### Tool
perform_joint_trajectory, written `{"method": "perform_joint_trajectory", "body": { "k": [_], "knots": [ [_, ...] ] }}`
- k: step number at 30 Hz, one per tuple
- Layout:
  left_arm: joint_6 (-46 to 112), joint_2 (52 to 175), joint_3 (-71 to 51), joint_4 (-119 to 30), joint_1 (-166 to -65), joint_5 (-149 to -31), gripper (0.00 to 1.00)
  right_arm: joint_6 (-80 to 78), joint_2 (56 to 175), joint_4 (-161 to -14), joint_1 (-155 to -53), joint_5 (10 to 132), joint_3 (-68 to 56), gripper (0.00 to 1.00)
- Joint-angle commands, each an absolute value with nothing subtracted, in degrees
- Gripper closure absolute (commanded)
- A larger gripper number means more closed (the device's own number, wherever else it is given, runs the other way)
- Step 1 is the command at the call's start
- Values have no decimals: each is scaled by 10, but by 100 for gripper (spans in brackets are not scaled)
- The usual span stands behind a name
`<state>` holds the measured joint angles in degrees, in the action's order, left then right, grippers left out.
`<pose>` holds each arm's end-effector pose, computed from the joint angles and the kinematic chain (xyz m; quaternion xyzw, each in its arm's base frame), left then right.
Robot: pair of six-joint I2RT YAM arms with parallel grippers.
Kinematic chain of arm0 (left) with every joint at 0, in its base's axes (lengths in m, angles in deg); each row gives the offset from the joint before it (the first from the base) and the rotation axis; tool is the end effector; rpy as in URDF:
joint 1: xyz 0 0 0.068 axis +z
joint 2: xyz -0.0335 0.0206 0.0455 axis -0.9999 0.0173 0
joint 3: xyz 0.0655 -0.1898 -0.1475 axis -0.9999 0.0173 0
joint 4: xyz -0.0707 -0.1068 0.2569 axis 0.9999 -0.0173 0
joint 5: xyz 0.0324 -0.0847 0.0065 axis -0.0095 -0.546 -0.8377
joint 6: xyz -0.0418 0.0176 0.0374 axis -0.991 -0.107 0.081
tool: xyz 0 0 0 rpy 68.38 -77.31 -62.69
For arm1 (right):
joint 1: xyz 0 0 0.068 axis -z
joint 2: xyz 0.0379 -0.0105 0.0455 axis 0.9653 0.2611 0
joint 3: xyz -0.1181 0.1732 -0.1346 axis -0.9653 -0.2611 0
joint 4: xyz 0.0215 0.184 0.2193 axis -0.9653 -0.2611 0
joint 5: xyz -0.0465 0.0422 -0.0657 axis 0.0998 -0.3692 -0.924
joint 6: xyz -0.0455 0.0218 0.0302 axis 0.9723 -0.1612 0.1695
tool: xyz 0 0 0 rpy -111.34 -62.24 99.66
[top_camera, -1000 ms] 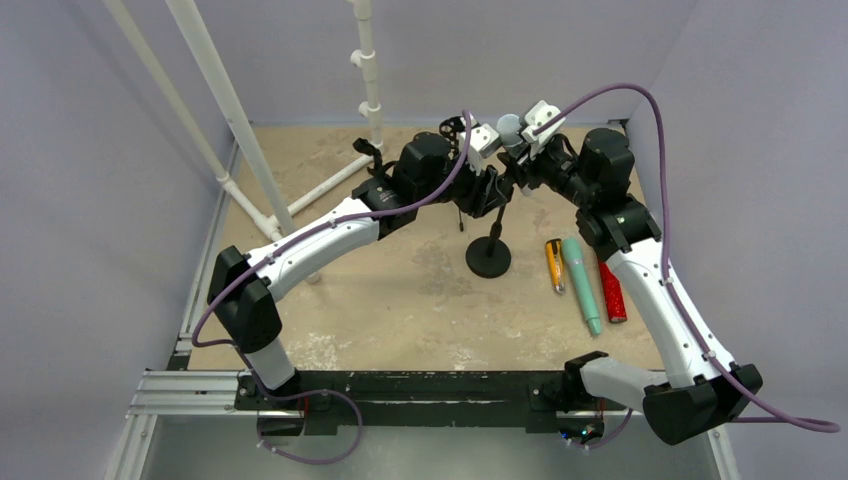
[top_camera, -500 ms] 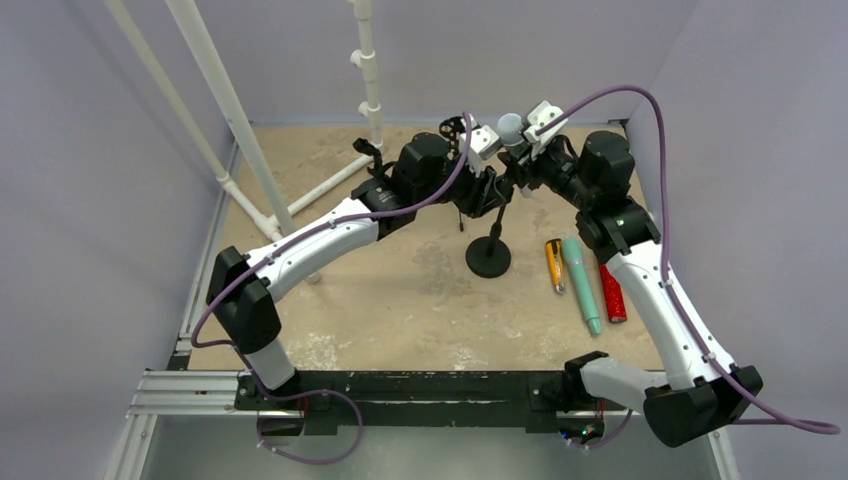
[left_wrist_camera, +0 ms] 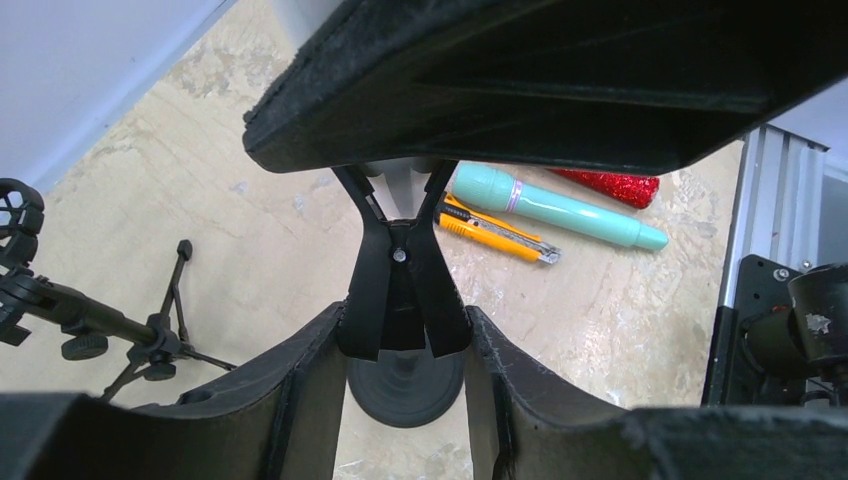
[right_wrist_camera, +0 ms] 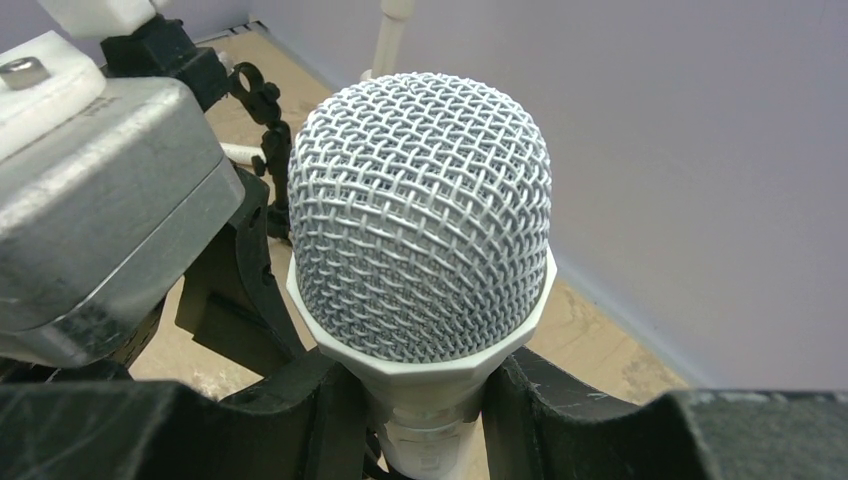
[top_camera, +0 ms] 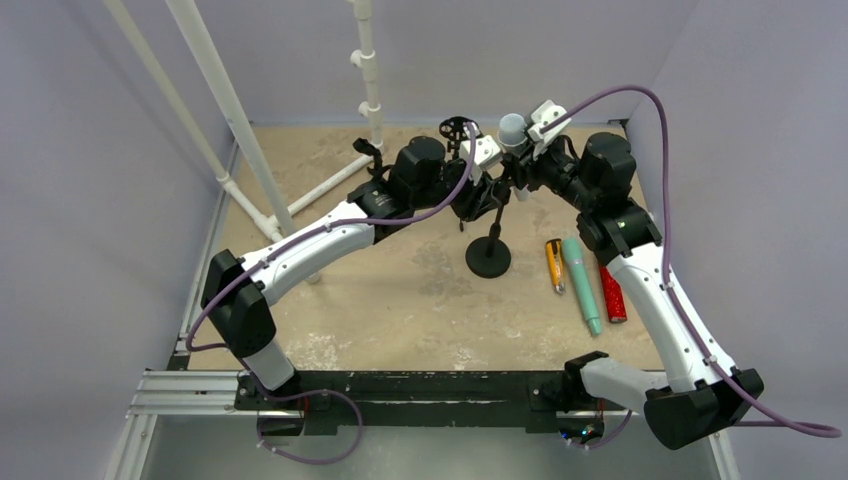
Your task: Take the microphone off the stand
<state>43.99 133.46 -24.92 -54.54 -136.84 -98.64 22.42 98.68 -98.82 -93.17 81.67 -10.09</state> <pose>0.2799 -0.3277 0.3406 0.3986 0.6886 -0.3526 0.4925 0.2749 0.1048 0.4117 -0.3195 0.6635 0.1248 0.6649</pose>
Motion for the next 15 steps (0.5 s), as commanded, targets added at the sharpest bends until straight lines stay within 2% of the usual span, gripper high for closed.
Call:
{"method": "perform_joint_trajectory", "body": {
  "k": [1,15],
  "knots": [
    [492,1304,-265,-563,-1374,-990,100,212,990,-1015,-920,772,-104,100],
    [495,1297,-264,-570,-1375,-975,100,189,991,-1031,-892,759,-111,100]
  ]
}}
